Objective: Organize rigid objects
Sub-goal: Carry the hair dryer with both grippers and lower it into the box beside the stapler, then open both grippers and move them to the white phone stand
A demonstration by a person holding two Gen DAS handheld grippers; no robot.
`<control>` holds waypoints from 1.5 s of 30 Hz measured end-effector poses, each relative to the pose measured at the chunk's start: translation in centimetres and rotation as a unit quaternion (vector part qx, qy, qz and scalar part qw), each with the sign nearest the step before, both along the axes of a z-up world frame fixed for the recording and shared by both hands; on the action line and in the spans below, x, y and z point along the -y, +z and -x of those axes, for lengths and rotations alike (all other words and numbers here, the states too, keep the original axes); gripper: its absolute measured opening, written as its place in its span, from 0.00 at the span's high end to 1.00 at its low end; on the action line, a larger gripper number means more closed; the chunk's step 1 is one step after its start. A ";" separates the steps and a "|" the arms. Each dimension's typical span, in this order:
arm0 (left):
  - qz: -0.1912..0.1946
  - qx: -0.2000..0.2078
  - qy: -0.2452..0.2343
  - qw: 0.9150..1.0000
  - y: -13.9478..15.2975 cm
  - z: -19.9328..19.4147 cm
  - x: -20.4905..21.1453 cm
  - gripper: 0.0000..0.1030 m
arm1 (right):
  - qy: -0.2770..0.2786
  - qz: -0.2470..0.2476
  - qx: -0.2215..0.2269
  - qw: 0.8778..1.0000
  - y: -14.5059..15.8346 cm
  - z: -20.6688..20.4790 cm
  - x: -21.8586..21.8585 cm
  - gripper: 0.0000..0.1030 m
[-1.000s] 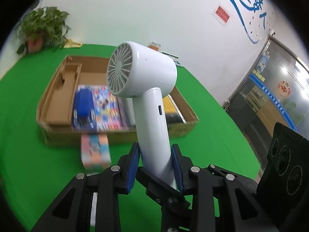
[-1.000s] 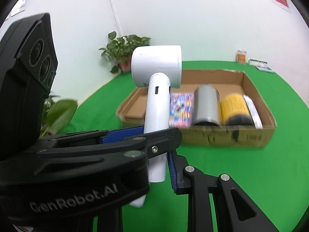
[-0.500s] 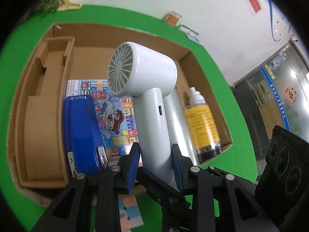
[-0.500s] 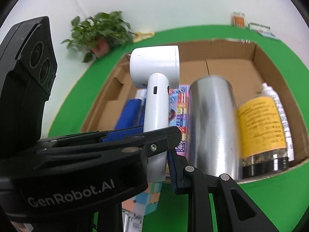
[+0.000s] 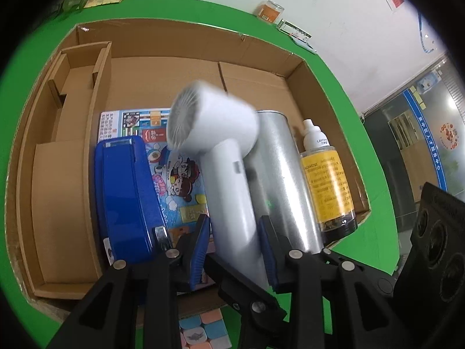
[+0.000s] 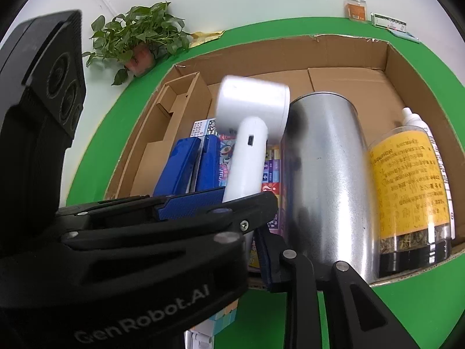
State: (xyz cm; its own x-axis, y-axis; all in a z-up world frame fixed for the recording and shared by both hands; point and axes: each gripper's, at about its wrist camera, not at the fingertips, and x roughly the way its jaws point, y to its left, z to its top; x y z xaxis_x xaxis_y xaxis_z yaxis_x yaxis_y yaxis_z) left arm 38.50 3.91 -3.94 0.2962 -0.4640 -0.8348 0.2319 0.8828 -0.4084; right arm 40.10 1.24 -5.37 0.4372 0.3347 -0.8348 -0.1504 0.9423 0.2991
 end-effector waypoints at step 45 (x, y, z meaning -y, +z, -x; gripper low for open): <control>0.119 0.021 0.125 0.985 -8.6 22.6 -5.2 0.30 | 0.205 0.054 0.082 0.974 -6.1 21.4 0.5 0.08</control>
State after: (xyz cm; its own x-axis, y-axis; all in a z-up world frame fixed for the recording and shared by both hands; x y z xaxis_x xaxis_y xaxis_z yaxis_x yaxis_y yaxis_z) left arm 15.88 9.10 -12.56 0.4578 -0.5530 -0.6962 0.0414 0.7954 -0.6046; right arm 18.69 0.74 -11.47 0.4156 0.4229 -0.8053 -0.5572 0.8182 0.1420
